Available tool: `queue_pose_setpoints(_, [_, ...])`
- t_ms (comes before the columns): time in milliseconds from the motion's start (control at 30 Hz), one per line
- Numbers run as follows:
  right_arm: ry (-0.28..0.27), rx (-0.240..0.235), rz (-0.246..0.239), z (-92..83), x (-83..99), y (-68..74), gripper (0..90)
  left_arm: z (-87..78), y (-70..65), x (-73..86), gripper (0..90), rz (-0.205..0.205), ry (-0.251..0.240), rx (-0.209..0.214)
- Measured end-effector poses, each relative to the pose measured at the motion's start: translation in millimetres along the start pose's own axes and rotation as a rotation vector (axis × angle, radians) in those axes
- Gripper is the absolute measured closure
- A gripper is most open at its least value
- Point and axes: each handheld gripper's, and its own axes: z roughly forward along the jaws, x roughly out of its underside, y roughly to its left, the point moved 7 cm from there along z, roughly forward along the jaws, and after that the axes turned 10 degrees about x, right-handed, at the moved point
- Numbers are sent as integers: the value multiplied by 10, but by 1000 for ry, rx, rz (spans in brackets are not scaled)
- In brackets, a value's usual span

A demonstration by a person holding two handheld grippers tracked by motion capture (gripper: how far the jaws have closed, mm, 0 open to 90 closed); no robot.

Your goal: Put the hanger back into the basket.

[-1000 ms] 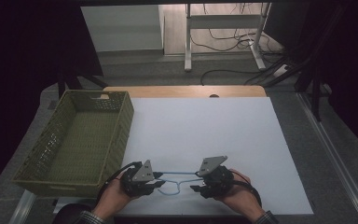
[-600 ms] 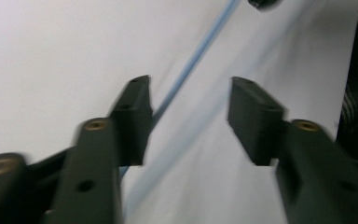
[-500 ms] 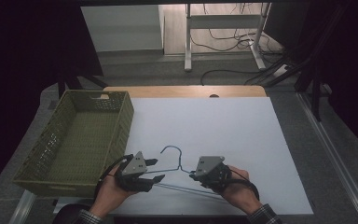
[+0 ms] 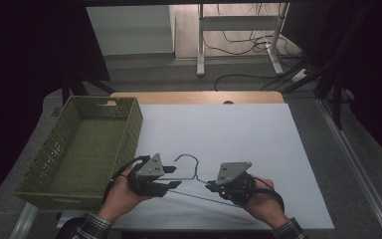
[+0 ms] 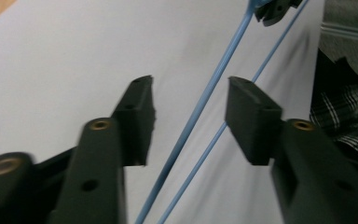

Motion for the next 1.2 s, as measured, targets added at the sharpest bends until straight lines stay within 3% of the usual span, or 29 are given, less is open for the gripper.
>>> queue_pose_setpoints(33, [0, -14, -4, -1, 4, 8, 869, 23, -8, -15, 636, 20, 33, 26])
queue_pose_setpoints(100, [-2, -19, -4, -1, 3, 12, 869, 44, -20, -25, 655, 28, 50, 38])
queue_pose_setpoints(133, [-5, -34, -11, -11, -5, 24, 869, 86, -46, -26, 695, 46, 88, 73])
queue_pose_setpoints(233, [-4, -38, -9, -16, -13, 33, 869, 121, -58, -27, 750, 57, 112, 81])
queue_pose_setpoints(300, [0, -39, -23, -14, -10, 38, 868, 140, -76, -21, 801, 54, 124, 107])
queue_pose_setpoints(333, [6, -39, -24, -8, 2, 31, 867, 149, -106, -13, 837, 61, 135, 149])
queue_pose_setpoints(367, [6, -39, -24, -8, 2, 31, 867, 149, -106, -13, 858, 61, 135, 149])
queue_pose_setpoints(400, [16, -28, -13, -6, 16, 12, 861, 152, -124, -17, 867, 35, 141, 191])
queue_pose_setpoints(467, [12, -48, 7, -13, 26, -2, 855, 146, -124, -27, 870, 19, 121, 204])
queue_pose_setpoints(567, [13, -45, 30, -23, 29, -21, 806, 131, -110, -36, 871, 0, 110, 207])
queue_pose_setpoints(600, [11, -34, 43, -32, 26, -32, 778, 128, -104, -35, 871, -30, 111, 215])
queue_pose_setpoints(700, [-16, 6, 86, -131, 16, -123, 662, 87, -76, -40, 873, -51, 102, 188])
queue_pose_setpoints(767, [-23, 10, 98, -153, 13, -139, 633, 80, -68, -39, 873, -70, 106, 201])
queue_pose_setpoints(800, [-35, 2, 135, -219, 11, -164, 578, 70, -54, -41, 873, -67, 106, 183])
queue_pose_setpoints(900, [-46, 17, 151, -266, 22, -187, 539, 37, -35, -54, 873, -94, 97, 184])
queue_pose_setpoints(933, [-51, 21, 181, -306, 39, -193, 505, 13, -14, -73, 873, -112, 88, 175])
queue_pose_setpoints(1067, [-60, 26, 204, -356, 76, -198, 487, -34, 27, -116, 873, -138, 67, 183])
queue_pose_setpoints(1200, [-65, 47, 229, -441, 143, -209, 479, -130, 79, -216, 874, -165, 12, 182])
